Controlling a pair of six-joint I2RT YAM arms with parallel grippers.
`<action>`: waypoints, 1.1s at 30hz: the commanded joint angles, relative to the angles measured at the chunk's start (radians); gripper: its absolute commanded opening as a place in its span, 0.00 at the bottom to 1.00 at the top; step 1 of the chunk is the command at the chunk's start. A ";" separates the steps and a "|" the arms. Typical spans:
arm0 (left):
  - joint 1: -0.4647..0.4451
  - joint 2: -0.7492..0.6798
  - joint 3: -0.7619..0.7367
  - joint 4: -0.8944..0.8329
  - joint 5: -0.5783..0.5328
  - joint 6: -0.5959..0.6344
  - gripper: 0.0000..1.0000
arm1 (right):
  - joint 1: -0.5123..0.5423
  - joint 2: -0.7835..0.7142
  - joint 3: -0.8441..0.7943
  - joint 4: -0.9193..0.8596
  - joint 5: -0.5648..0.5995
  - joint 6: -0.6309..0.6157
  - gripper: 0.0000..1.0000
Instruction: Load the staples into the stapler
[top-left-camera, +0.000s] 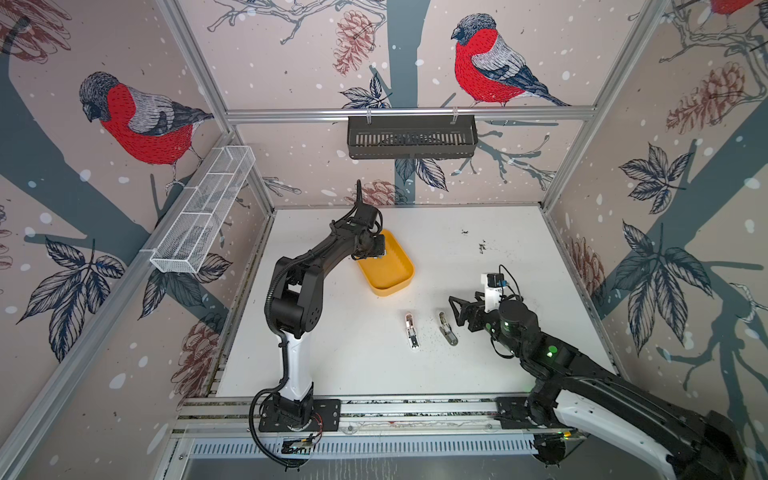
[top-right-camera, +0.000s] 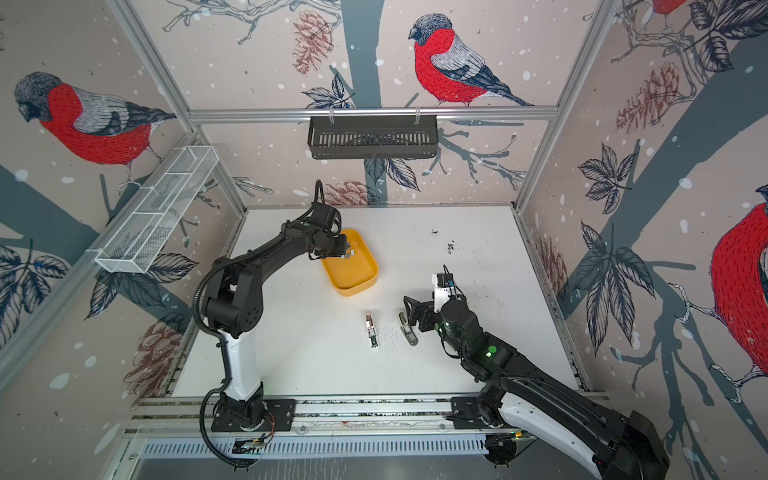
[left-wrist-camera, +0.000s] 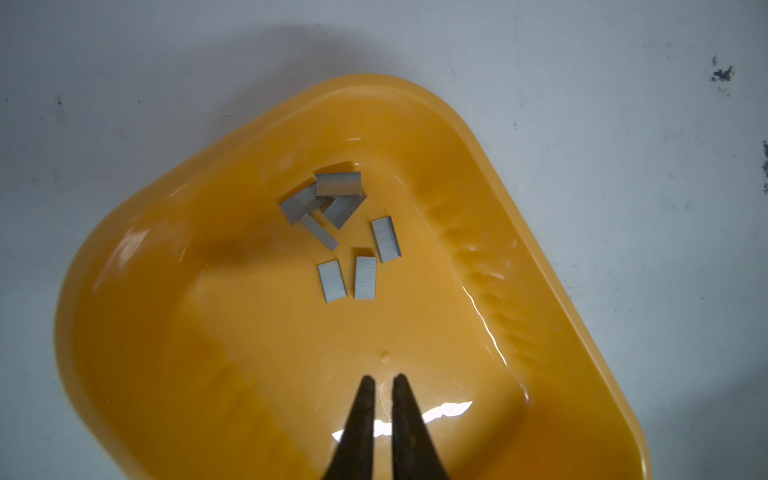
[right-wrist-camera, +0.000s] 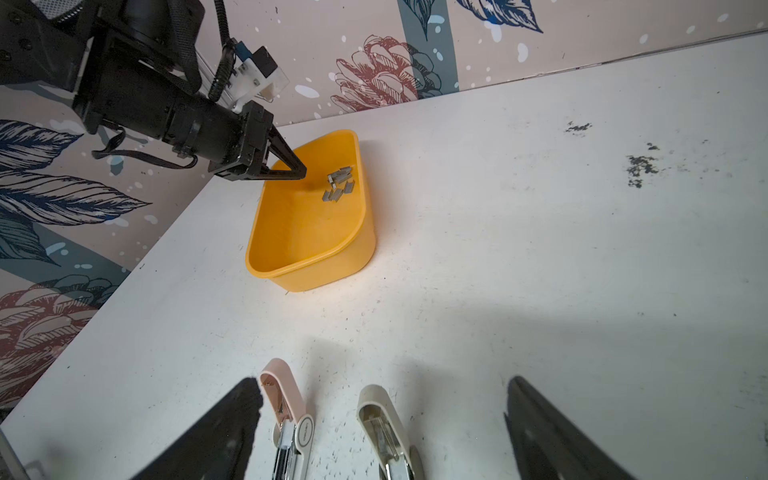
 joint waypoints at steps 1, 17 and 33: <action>-0.001 0.046 0.049 -0.026 -0.055 -0.039 0.23 | -0.004 0.008 0.011 0.014 -0.005 -0.006 0.93; -0.001 0.214 0.171 -0.078 -0.135 -0.050 0.23 | -0.016 -0.007 -0.020 0.018 -0.006 -0.012 0.93; -0.002 0.210 0.156 -0.085 -0.175 -0.059 0.11 | -0.024 -0.018 -0.030 0.015 -0.011 -0.006 0.92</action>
